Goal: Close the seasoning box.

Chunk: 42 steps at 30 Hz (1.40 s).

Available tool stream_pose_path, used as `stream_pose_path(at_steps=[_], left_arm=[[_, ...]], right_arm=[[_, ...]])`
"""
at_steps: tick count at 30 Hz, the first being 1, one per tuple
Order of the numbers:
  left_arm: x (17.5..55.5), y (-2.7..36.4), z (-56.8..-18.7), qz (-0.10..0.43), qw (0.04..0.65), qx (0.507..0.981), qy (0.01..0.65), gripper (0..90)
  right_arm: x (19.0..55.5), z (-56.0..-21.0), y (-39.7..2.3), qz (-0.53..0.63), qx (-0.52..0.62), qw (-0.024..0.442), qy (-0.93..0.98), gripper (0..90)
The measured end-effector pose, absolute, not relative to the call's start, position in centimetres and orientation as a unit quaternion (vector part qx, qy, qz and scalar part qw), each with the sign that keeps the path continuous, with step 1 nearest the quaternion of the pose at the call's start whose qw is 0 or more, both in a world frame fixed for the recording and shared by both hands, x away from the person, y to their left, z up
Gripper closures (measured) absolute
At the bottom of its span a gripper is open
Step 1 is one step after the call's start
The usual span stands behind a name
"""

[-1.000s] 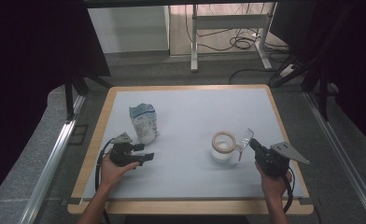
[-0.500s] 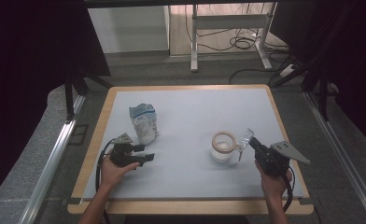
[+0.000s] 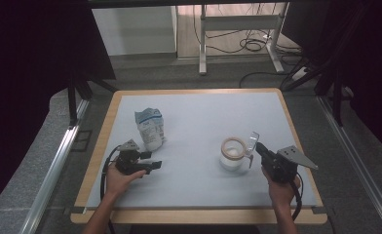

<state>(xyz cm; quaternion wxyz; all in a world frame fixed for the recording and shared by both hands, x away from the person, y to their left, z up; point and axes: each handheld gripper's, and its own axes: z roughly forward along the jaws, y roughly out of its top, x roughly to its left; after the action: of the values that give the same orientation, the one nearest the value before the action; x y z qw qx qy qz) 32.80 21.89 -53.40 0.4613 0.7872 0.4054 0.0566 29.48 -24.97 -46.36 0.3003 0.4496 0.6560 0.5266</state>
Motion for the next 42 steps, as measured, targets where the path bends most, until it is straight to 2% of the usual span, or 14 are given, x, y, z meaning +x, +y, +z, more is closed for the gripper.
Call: stream_pose_path(at_steps=[10,20,32,42], left_arm=[[32.8,21.8,-53.6,0.055,0.460,0.788,0.407,30.1],[32.8,21.8,-53.7,0.054,0.460,0.787,0.407,30.1],[32.8,22.0,-53.8,0.055,0.459,0.786,0.411,30.1],[32.8,22.3,-53.8,0.057,0.461,0.783,0.415,30.1]], right_arm=[[30.0,-46.5,-23.4,0.526,0.436,0.286,0.672,89.7],[30.6,-46.7,-20.5,0.529,0.402,0.252,0.703,89.7],[30.3,-46.4,-21.2,0.539,0.399,0.245,0.700,89.7],[29.9,-46.4,-24.2,0.534,0.419,0.256,0.689,89.5]])
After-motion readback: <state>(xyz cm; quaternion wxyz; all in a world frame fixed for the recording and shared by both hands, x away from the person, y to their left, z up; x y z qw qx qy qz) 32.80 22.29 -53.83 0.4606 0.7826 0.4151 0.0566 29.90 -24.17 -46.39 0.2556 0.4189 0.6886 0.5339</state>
